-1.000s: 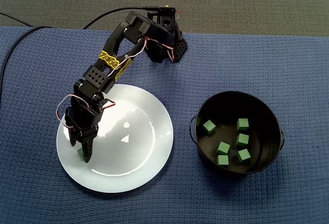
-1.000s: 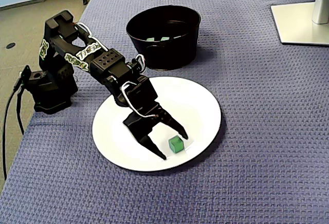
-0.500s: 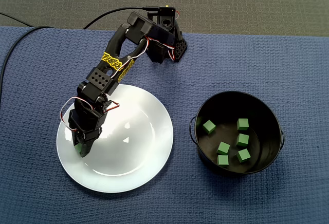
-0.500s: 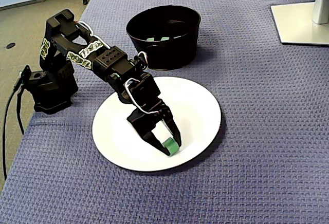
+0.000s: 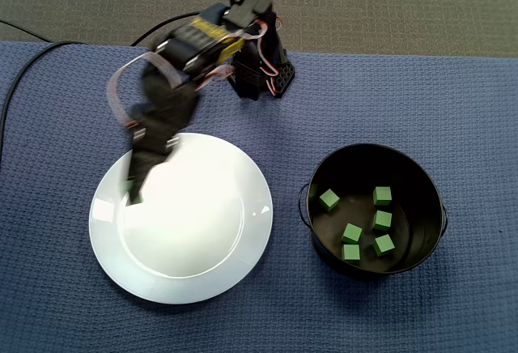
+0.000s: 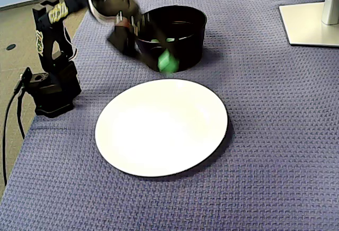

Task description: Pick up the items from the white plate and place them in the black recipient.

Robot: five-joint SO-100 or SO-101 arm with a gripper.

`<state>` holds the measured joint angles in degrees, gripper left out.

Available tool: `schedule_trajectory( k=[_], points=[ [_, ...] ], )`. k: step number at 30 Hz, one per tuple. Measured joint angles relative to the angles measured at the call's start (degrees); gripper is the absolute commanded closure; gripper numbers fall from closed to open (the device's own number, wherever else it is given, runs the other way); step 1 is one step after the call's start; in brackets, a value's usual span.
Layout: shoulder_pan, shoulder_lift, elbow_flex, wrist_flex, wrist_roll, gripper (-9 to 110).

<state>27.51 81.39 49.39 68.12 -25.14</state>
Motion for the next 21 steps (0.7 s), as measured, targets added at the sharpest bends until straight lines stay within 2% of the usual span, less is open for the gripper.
schedule_trajectory(
  k=[5, 12, 21],
  points=[
    [-17.58, 8.79, -1.49, 8.17, 10.72, 102],
    [-42.71, 10.72, 5.54, 8.61, 17.58, 102],
    [-55.02, -6.06, 8.96, 7.65, 17.49, 102]
  ],
)
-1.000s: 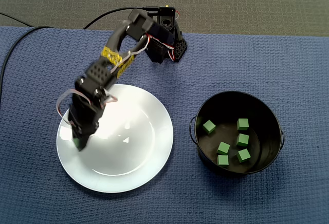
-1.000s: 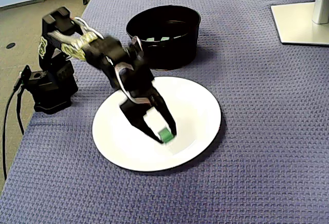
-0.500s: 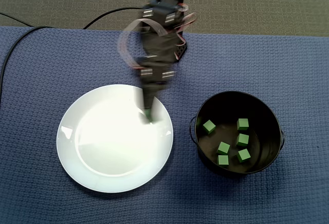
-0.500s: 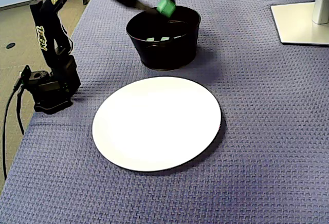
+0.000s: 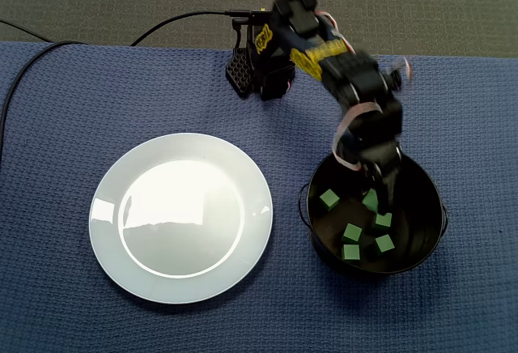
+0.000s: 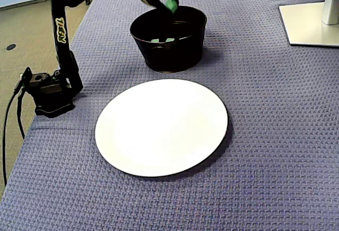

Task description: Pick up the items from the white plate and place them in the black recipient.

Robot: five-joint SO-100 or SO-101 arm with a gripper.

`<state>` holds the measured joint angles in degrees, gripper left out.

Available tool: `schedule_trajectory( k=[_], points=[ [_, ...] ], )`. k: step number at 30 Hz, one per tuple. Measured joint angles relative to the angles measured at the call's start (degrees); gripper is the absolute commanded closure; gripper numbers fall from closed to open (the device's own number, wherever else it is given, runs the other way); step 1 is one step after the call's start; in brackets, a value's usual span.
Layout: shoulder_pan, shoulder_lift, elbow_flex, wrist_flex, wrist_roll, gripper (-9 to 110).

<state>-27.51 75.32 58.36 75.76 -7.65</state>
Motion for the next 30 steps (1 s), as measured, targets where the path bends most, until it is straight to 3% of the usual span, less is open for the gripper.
schedule_trajectory(
  k=[5, 6, 8, 11, 16, 21, 25, 30],
  points=[
    [-3.25, -6.24, 3.16, -1.58, -2.90, 102],
    [-3.69, -7.29, 3.25, -1.58, -3.25, 98],
    [-4.13, -8.88, 3.34, -1.58, -3.78, 77],
    [-4.31, -9.32, 3.34, -1.14, -4.57, 66],
    [-3.43, -5.89, 2.11, 4.83, -8.35, 65],
    [4.57, 6.77, -0.70, 12.92, -22.15, 67],
    [17.75, 17.23, 2.02, 10.55, -34.98, 67],
    [30.41, 27.95, 16.88, 0.70, -50.19, 69]
  ],
)
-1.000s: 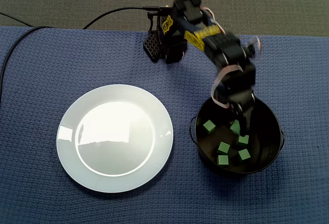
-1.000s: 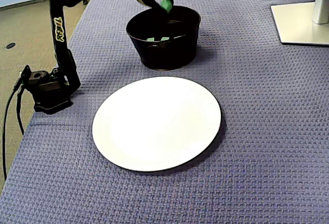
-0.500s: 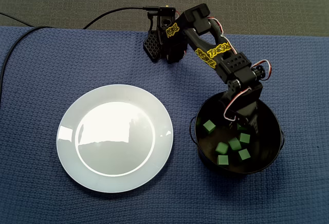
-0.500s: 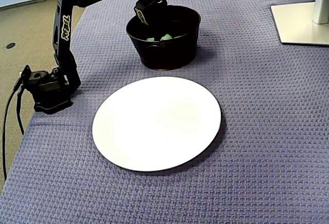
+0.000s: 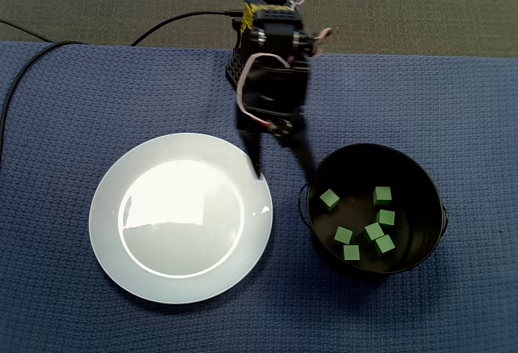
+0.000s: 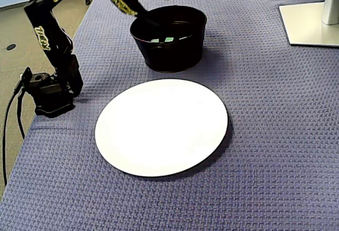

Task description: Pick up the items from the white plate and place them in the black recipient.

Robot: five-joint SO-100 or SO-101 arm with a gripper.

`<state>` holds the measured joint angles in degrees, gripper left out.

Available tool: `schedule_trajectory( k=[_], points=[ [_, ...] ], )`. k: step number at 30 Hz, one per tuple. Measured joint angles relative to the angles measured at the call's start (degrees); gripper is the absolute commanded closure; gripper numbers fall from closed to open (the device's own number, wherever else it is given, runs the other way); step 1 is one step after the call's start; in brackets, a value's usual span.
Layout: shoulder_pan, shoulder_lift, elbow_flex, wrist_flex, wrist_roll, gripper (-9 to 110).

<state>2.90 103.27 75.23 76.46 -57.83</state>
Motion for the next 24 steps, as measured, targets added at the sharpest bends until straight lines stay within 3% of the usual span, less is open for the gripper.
schedule_trajectory(
  k=[8, 24],
  points=[
    [2.81, 23.20, 37.35, -20.13, -11.69, 70],
    [3.25, 55.02, 82.53, -30.23, -20.30, 76]
  ],
)
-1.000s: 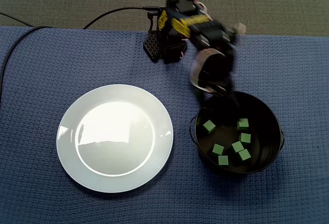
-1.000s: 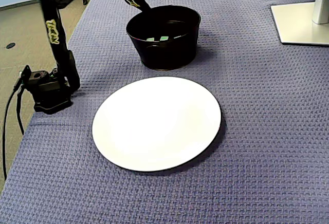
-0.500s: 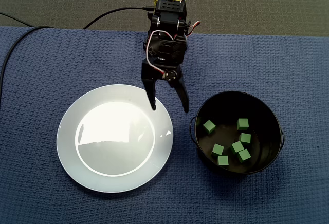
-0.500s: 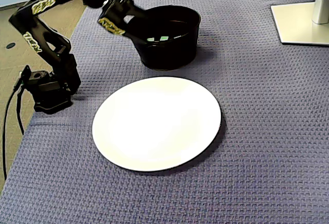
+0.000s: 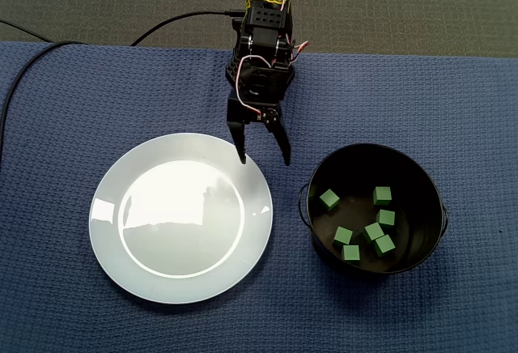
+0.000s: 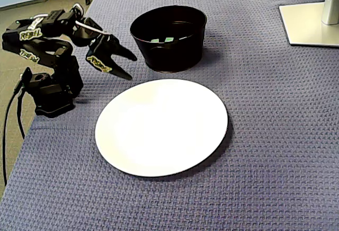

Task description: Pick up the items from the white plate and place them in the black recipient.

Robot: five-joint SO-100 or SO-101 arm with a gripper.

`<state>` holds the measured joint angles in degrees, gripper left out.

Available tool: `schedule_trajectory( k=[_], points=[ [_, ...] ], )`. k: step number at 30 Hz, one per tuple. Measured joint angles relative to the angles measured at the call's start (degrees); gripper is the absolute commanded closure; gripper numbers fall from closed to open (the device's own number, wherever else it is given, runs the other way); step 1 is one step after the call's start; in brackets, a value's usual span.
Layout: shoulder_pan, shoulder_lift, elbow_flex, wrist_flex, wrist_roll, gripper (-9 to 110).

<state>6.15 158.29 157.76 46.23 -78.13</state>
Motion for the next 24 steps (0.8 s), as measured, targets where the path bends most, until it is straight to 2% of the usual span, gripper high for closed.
schedule_trajectory(
  k=[8, 14, 24],
  points=[
    [1.85, 12.74, 12.92, 1.14, -1.67, 82],
    [1.85, 19.78, 13.80, 12.39, -1.85, 88],
    [0.97, 23.38, 14.15, 29.18, -0.62, 85]
  ],
)
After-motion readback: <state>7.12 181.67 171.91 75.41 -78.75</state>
